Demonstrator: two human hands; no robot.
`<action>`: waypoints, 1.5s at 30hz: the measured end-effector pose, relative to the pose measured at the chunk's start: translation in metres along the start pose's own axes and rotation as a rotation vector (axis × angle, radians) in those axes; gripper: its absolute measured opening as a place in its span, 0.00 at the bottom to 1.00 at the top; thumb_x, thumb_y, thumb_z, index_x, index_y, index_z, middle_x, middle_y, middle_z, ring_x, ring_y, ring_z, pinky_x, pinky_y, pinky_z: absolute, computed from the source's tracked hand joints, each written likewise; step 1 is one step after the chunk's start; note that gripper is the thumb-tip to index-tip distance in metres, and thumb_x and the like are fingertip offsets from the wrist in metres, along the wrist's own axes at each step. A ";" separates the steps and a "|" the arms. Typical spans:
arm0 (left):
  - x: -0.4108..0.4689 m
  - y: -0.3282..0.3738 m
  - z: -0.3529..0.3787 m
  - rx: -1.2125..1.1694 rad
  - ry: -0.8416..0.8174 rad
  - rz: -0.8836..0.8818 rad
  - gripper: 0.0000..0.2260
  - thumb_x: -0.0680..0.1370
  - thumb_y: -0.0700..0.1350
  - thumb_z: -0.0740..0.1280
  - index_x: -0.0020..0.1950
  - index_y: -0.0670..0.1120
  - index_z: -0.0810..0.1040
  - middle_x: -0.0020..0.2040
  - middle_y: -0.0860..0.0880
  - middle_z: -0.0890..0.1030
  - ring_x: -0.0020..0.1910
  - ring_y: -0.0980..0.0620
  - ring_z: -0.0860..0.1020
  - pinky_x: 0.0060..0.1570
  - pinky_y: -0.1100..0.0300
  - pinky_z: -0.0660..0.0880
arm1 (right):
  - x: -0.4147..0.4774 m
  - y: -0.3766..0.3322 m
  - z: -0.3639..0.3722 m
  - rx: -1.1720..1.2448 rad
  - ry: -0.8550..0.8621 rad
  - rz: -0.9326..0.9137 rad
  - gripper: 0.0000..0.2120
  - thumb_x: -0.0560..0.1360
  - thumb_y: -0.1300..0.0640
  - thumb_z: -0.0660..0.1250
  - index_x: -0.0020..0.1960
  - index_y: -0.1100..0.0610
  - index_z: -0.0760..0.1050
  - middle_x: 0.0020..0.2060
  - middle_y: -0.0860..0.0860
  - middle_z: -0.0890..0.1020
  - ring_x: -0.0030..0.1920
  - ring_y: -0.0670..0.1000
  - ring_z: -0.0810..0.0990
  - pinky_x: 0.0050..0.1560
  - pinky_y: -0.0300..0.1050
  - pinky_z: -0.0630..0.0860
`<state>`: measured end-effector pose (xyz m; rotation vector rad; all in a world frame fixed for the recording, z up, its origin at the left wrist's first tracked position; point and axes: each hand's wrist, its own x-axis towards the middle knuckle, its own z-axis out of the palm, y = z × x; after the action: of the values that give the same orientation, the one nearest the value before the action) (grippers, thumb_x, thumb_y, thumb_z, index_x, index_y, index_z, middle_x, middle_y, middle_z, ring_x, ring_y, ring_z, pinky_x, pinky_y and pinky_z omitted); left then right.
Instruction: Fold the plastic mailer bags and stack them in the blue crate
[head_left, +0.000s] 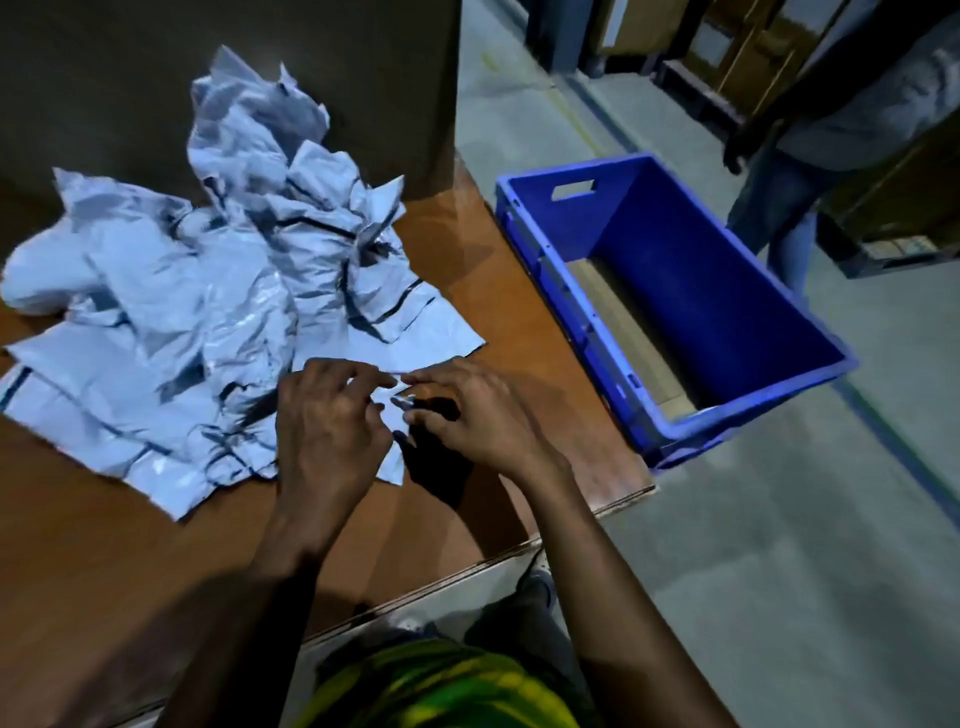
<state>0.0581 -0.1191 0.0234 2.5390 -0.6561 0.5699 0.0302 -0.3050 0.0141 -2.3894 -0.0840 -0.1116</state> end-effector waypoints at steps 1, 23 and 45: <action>-0.006 -0.004 -0.002 -0.009 0.006 -0.012 0.19 0.71 0.38 0.56 0.50 0.44 0.85 0.47 0.44 0.84 0.51 0.38 0.79 0.49 0.44 0.75 | -0.005 -0.004 0.008 0.012 -0.028 -0.001 0.24 0.74 0.46 0.78 0.67 0.49 0.80 0.60 0.50 0.82 0.63 0.52 0.78 0.60 0.54 0.78; -0.056 -0.002 0.030 -0.134 -0.101 0.125 0.13 0.82 0.45 0.68 0.65 0.43 0.81 0.70 0.44 0.78 0.71 0.41 0.75 0.68 0.41 0.70 | -0.079 0.037 -0.006 -0.311 0.494 -0.096 0.06 0.73 0.64 0.76 0.49 0.60 0.84 0.46 0.53 0.83 0.48 0.54 0.80 0.47 0.43 0.75; -0.051 0.024 0.080 -0.018 -0.333 0.111 0.27 0.87 0.49 0.52 0.85 0.42 0.52 0.85 0.45 0.50 0.84 0.46 0.46 0.82 0.46 0.50 | -0.062 0.042 0.042 -0.509 0.229 0.143 0.25 0.87 0.48 0.54 0.82 0.55 0.63 0.83 0.52 0.61 0.84 0.52 0.50 0.83 0.53 0.44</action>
<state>0.0259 -0.1614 -0.0586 2.6164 -0.9172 0.1735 -0.0254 -0.3093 -0.0512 -2.8574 0.2524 -0.3762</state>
